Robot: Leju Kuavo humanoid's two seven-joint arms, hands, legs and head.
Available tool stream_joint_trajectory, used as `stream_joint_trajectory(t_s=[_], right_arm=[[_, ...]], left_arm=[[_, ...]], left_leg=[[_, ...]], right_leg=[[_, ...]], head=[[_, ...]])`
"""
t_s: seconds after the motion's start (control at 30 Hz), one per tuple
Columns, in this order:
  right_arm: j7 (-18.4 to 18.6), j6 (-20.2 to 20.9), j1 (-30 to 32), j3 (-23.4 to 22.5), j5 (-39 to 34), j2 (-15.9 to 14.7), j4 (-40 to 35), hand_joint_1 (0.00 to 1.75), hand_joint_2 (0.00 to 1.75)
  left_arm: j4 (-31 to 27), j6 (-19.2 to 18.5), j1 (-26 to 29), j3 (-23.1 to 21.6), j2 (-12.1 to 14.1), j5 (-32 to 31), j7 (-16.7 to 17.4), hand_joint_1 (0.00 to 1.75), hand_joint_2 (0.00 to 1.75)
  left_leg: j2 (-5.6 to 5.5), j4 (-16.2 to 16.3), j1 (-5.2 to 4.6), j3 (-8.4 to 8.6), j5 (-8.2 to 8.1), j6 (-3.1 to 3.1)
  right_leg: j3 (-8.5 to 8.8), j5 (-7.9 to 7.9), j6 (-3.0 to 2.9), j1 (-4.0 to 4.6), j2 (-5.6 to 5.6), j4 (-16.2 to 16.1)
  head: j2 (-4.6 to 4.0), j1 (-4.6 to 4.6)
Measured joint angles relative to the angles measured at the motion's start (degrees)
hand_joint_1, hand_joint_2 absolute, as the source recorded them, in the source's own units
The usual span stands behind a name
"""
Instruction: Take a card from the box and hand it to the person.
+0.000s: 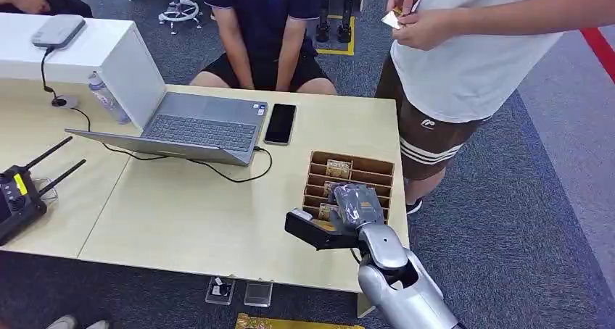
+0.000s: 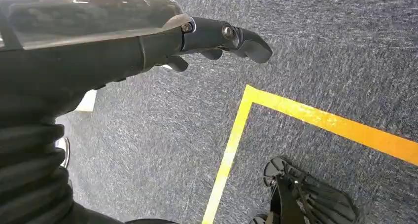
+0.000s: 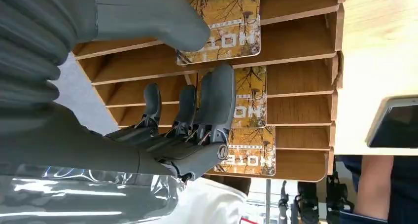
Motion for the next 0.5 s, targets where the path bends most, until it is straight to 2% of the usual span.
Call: stream_joint_trajectory(t_s=[0.17, 0.37, 0.5], right_arm=[[0.0, 0.02, 0.02, -0.07, -0.02, 0.0, 0.13, 0.99, 1.75], [0.0, 0.02, 0.02, -0.15, 0.0, 0.0, 0.24, 0.84, 1.75], [0.0, 0.02, 0.02, -0.26, 0.0, 0.0, 0.24, 0.8, 1.75]], left_arm=[[0.0, 0.0, 0.01, 0.0, 0.0, 0.04, 0.0, 0.0, 1.75], [0.0, 0.02, 0.0, 0.0, 0.0, 0.04, 0.0, 0.0, 1.75], [0.0, 0.02, 0.01, 0.0, 0.0, 0.04, 0.0, 0.0, 1.75]], left_leg=[[0.0, 0.0, 0.0, 0.0, 0.0, 0.0], [0.0, 0.0, 0.0, 0.0, 0.0, 0.0], [0.0, 0.0, 0.0, 0.0, 0.0, 0.0]], right_leg=[[0.0, 0.0, 0.0, 0.0, 0.0, 0.0], [0.0, 0.0, 0.0, 0.0, 0.0, 0.0], [0.0, 0.0, 0.0, 0.0, 0.0, 0.0]], head=[[0.0, 0.0], [0.0, 0.0], [0.0, 0.0]])
